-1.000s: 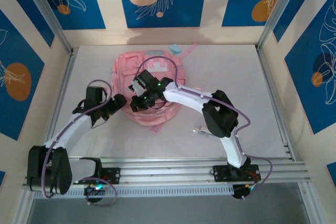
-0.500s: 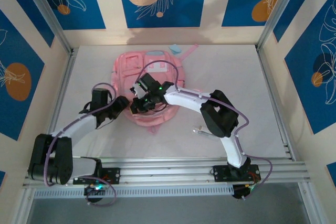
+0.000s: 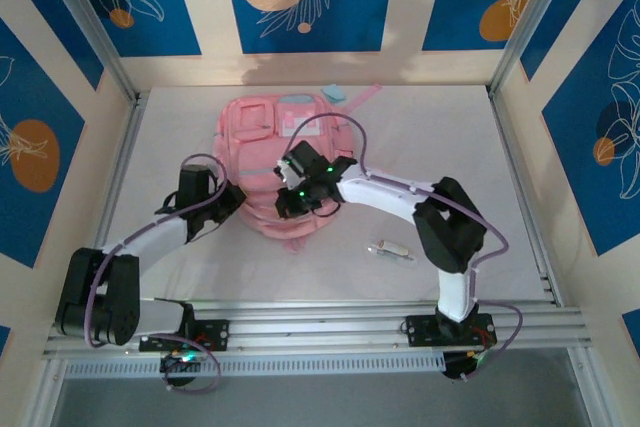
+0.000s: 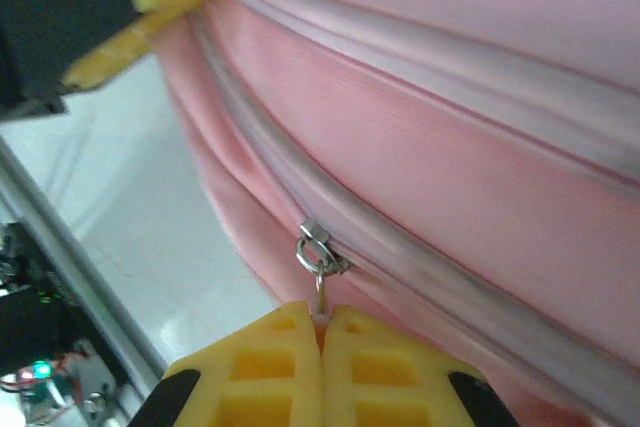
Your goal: Pack the student bag
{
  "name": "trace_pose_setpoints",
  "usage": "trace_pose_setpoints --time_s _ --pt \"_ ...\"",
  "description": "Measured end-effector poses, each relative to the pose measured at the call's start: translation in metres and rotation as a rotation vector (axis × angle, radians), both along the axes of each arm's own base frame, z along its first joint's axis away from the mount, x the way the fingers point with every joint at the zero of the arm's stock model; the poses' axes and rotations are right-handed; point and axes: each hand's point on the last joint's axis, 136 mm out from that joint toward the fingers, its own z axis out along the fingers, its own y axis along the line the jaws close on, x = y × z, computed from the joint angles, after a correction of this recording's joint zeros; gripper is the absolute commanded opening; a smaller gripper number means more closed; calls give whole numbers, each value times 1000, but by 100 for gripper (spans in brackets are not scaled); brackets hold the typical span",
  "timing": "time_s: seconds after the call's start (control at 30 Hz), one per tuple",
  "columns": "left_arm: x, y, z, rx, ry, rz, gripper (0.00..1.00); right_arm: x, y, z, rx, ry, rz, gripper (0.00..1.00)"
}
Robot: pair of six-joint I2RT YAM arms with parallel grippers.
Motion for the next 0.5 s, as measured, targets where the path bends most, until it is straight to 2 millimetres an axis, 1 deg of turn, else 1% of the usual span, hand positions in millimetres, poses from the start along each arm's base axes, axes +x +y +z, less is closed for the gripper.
trace_pose_setpoints --time_s 0.17,0.27,0.37,0.5 --pt "-1 2 1 42 6 -30 0 11 -61 -1 -105 -46 -66 0" --pt "-2 3 2 67 5 -52 0 21 -91 -3 -156 -73 -93 0" --pt "-2 3 3 86 5 -72 0 36 -112 -2 -183 -112 -102 0" --pt "-2 2 6 107 6 -111 0 61 -133 1 -193 -187 -78 0"
